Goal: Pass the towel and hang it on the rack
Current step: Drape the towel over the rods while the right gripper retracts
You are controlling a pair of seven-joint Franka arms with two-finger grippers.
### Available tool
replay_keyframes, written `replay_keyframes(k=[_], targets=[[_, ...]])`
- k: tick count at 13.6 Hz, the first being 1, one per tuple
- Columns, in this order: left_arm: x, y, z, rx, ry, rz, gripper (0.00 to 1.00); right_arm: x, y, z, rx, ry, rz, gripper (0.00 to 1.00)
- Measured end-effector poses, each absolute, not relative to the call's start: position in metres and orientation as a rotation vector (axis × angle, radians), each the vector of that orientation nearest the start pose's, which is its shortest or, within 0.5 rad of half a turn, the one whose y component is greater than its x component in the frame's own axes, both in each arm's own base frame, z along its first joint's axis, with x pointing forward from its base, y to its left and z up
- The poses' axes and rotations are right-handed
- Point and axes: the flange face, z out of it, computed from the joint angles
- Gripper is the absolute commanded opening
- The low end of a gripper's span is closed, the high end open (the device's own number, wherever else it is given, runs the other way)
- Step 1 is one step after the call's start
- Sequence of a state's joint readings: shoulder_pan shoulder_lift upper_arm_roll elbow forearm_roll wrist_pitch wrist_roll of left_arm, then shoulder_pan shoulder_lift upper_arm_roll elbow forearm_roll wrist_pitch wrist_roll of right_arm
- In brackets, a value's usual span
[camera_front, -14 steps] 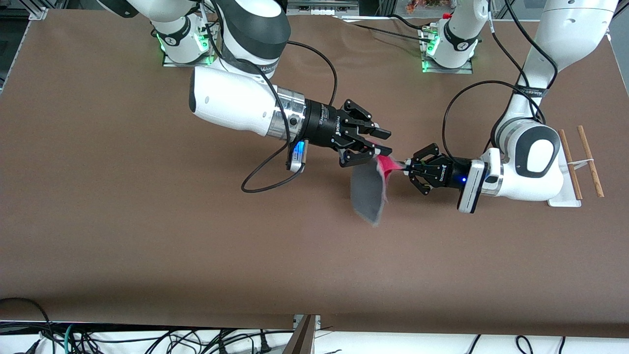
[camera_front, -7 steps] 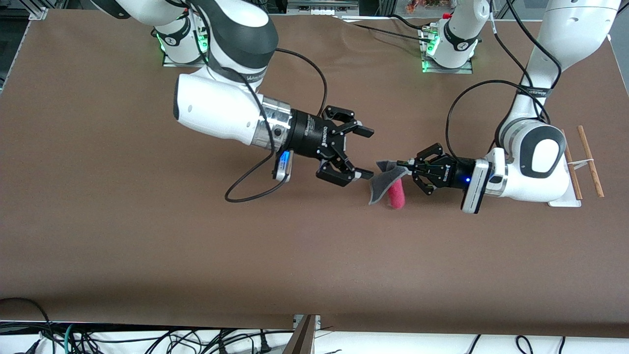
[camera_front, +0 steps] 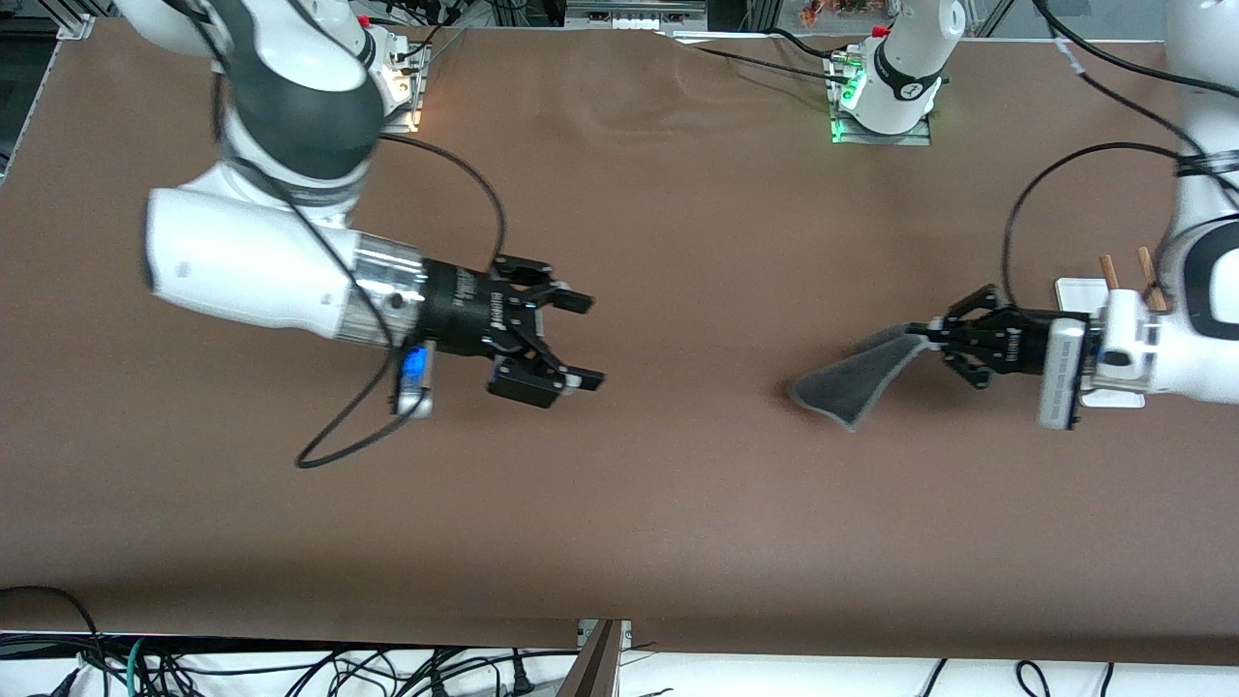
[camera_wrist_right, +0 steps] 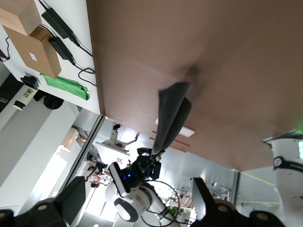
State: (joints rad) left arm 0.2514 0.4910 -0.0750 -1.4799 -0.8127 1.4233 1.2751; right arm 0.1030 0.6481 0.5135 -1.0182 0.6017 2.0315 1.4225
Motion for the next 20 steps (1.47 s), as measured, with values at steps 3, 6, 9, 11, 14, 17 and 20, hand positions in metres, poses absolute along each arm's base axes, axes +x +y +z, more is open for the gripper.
replay_keyframes(k=[3, 6, 9, 11, 14, 17, 20], targets=[[0.635, 0.122, 0.404, 2.083, -0.990, 0.131, 0.00, 0.661, 0.298, 0.584, -2.144, 1.026, 0.485, 0.99], [0.615, 0.212, 0.415, 2.304, -0.953, 0.028, 0.00, 0.638, 0.242, 0.570, -2.385, 0.817, 0.420, 0.99], [0.583, 0.288, 0.417, 2.462, -0.876, -0.088, 0.00, 0.619, 0.157, 0.578, -2.621, 0.621, 0.346, 0.99], [0.561, 0.331, 0.422, 2.545, -0.823, -0.144, 0.00, 0.609, 0.108, 0.587, -2.771, 0.484, 0.281, 0.99], [0.539, 0.378, 0.438, 2.679, -0.804, -0.253, 0.00, 0.605, 0.070, 0.586, -2.980, 0.294, 0.212, 0.99], [0.523, 0.416, 0.430, 2.727, -0.796, -0.246, 0.00, 0.607, 0.054, 0.579, -3.085, 0.193, 0.180, 0.99], [0.516, 0.457, 0.378, 2.758, -0.795, -0.210, 0.00, 0.611, 0.051, 0.567, -3.111, 0.070, 0.132, 1.00]])
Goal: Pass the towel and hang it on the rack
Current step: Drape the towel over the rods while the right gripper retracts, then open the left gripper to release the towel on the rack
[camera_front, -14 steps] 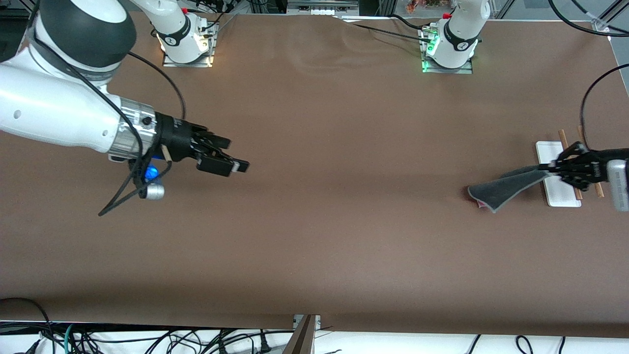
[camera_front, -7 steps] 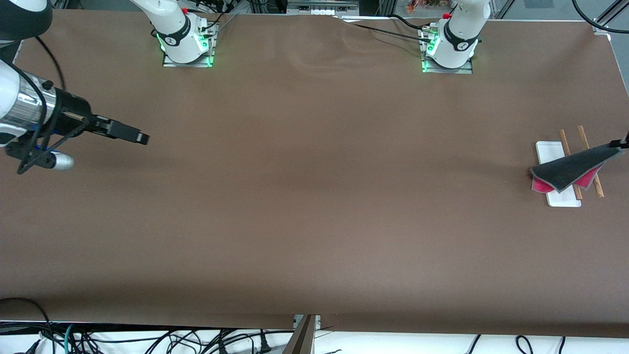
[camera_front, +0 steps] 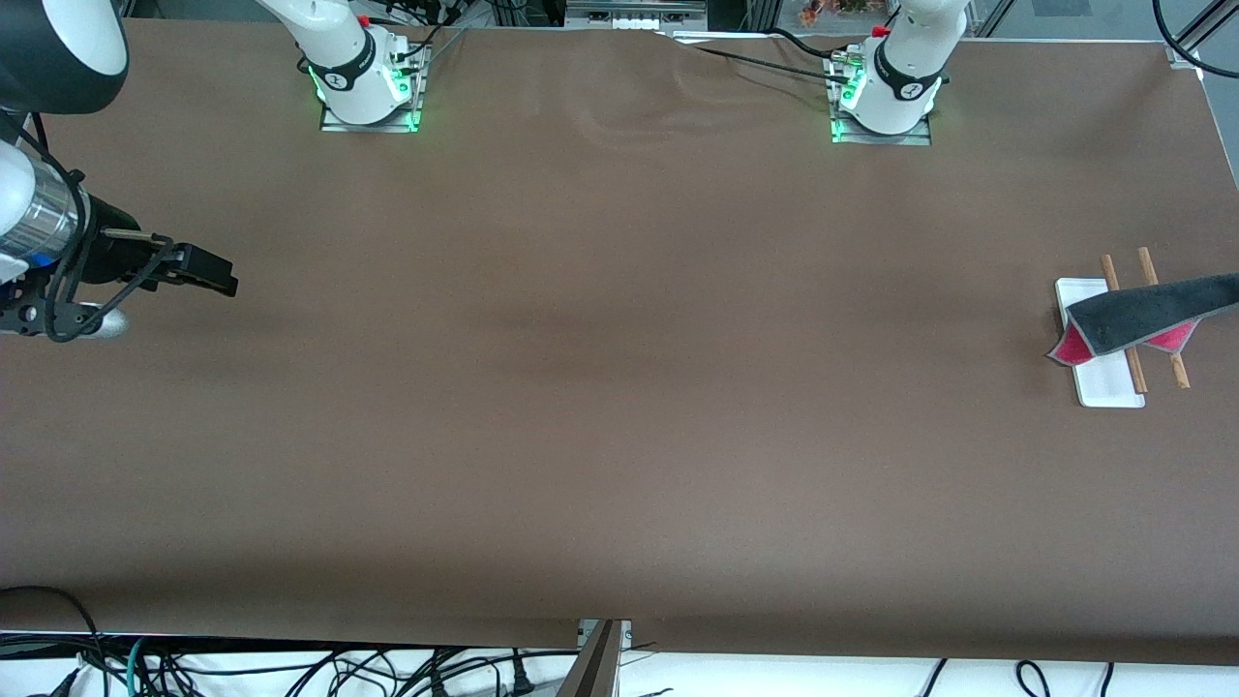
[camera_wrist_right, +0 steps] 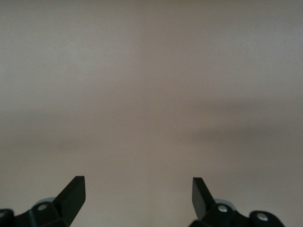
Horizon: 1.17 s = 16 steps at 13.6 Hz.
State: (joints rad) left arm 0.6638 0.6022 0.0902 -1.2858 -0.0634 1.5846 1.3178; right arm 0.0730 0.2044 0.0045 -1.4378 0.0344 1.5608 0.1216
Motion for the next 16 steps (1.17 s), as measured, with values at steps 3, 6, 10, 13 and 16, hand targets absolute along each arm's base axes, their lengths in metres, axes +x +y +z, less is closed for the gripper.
replay_keyframes(k=[3, 6, 10, 13, 16], targets=[[0.519, 0.475, 0.332, -3.245, 0.923, 0.228, 0.00, 0.610, 0.049, 0.567, -3.154, -0.035, 0.123, 1.00], [0.519, 0.481, 0.309, -3.250, 0.914, 0.236, 0.00, 0.608, 0.049, 0.570, -3.175, -0.075, 0.113, 1.00], [0.518, 0.482, 0.299, -3.259, 0.911, 0.246, 0.00, 0.608, 0.056, 0.562, -3.175, -0.102, 0.132, 1.00], [0.519, 0.482, 0.280, -3.268, 0.913, 0.260, 1.00, 0.610, 0.056, 0.559, -3.175, -0.102, 0.132, 1.00], [0.520, 0.484, 0.266, -3.273, 0.904, 0.242, 1.00, 0.611, 0.049, 0.559, -3.177, -0.082, 0.124, 1.00]])
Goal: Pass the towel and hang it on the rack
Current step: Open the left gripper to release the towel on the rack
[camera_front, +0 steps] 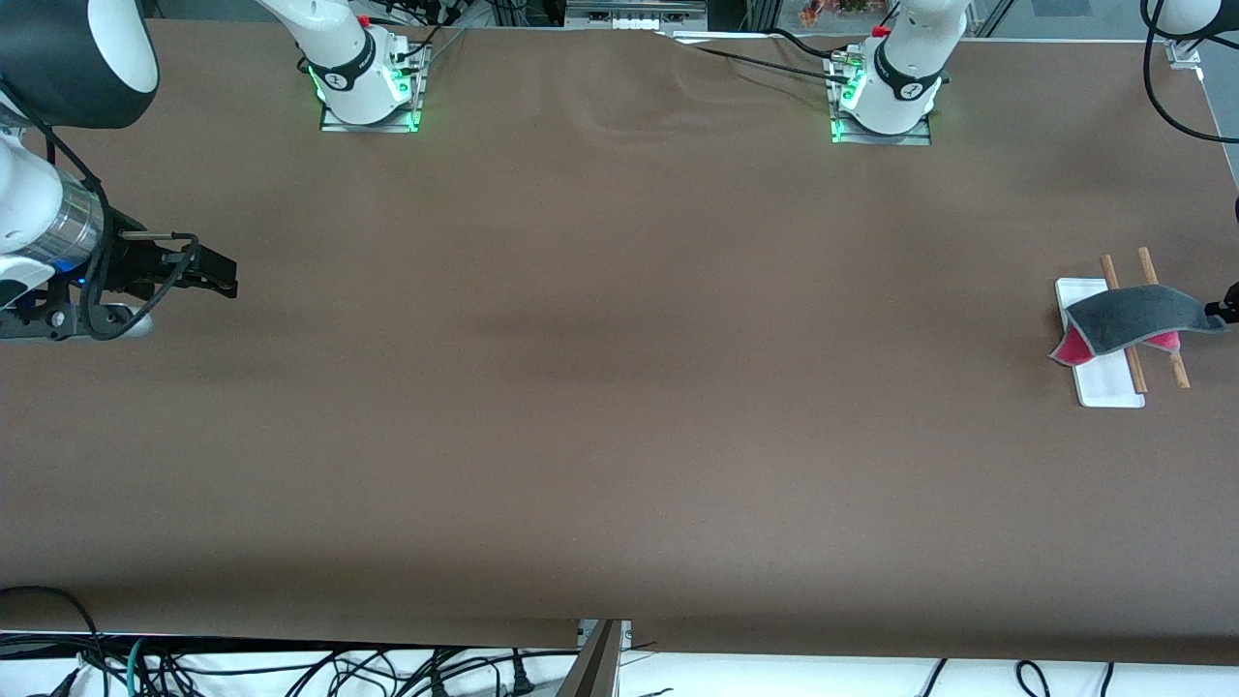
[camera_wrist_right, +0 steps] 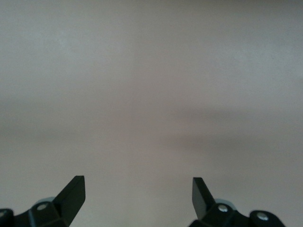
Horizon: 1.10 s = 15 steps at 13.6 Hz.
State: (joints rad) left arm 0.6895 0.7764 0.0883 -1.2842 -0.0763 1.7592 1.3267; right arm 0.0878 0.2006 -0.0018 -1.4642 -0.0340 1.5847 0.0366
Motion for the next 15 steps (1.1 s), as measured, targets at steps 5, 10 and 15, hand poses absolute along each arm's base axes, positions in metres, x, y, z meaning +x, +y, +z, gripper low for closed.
replay_keyframes(k=[5, 10, 15], targets=[[0.533, 0.487, 0.296, -3.221, 0.908, 0.173, 1.00, 0.615, 0.029, 0.552, -3.160, -0.021, 0.133, 1.00], [0.558, 0.450, 0.385, -3.139, 0.994, 0.091, 1.00, 0.617, 0.030, 0.552, -3.157, -0.022, 0.117, 1.00], [0.604, 0.325, 0.459, -3.164, 0.993, 0.172, 1.00, 0.619, 0.030, 0.553, -3.157, -0.023, 0.084, 0.99]])
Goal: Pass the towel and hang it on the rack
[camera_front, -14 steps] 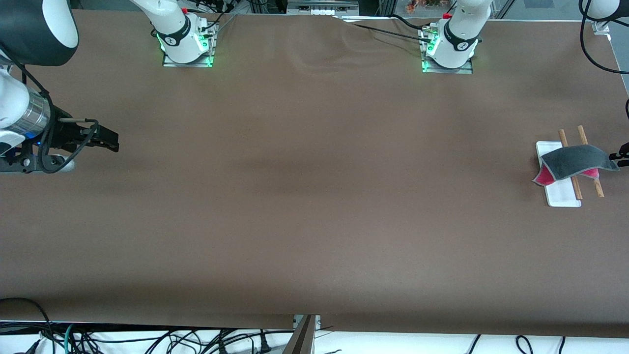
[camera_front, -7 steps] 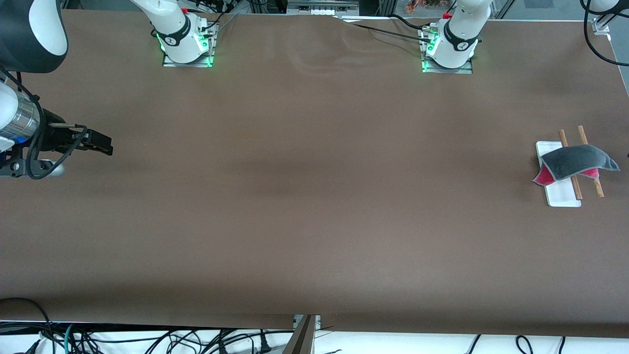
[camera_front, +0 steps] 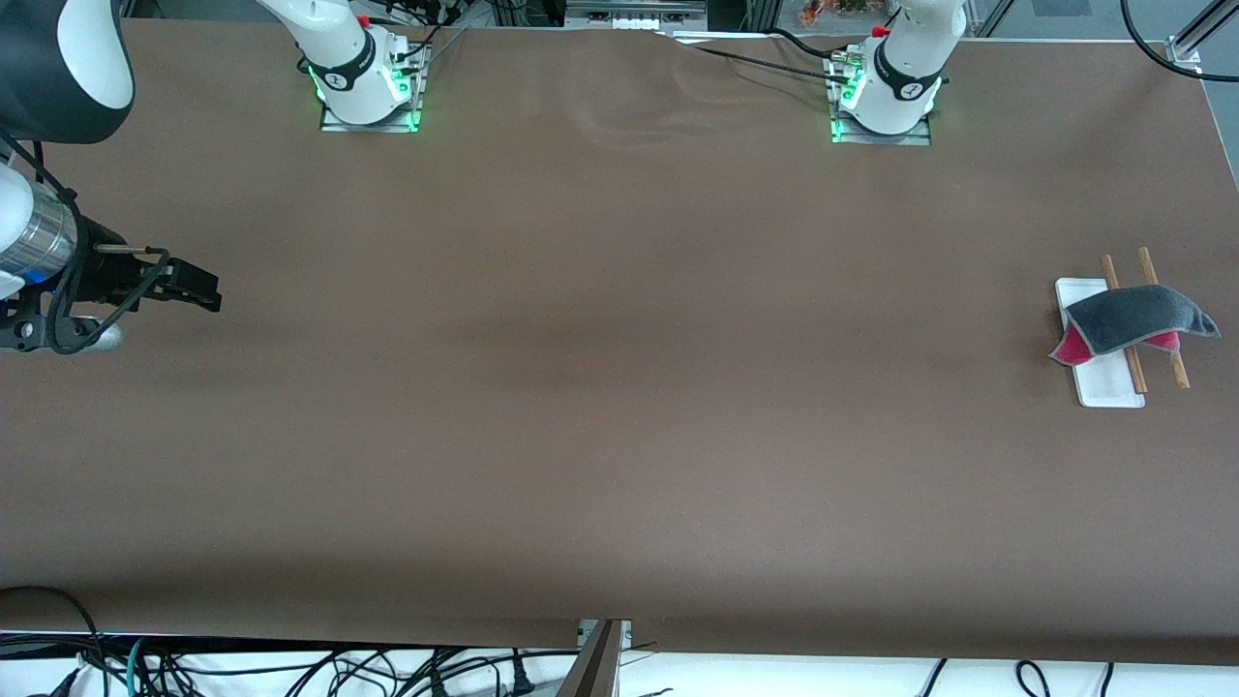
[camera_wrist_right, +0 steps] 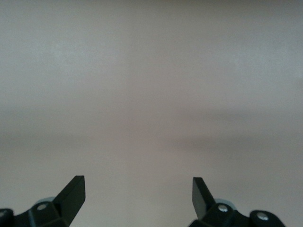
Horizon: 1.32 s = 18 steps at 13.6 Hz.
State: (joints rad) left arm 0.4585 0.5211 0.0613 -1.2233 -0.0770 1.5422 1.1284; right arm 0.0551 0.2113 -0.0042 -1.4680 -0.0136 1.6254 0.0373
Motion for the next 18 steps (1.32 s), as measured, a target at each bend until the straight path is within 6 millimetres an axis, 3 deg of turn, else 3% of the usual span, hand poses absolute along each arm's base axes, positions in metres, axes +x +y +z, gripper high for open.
replay_keyframes(k=[4, 7, 9, 12, 16, 18], targets=[[0.636, 0.220, 0.489, -3.187, 0.824, 0.228, 1.00, 0.619, 0.030, 0.554, -3.157, -0.023, 0.082, 1.00], [0.645, 0.152, 0.514, -3.202, 0.633, 0.240, 1.00, 0.619, 0.030, 0.554, -3.157, -0.021, 0.079, 1.00], [0.643, 0.105, 0.534, -3.212, 0.416, 0.235, 1.00, 0.619, 0.030, 0.554, -3.157, -0.021, 0.079, 1.00], [0.618, 0.054, 0.558, -3.217, 0.168, 0.186, 1.00, 0.620, 0.030, 0.554, -3.157, -0.021, 0.076, 1.00], [0.565, -0.013, 0.599, -3.136, 0.172, 0.117, 1.00, 0.620, 0.030, 0.554, -3.157, -0.021, 0.066, 0.99], [0.549, -0.051, 0.612, -3.131, 0.155, 0.071, 1.00, 0.620, 0.030, 0.554, -3.157, -0.022, 0.064, 1.00]])
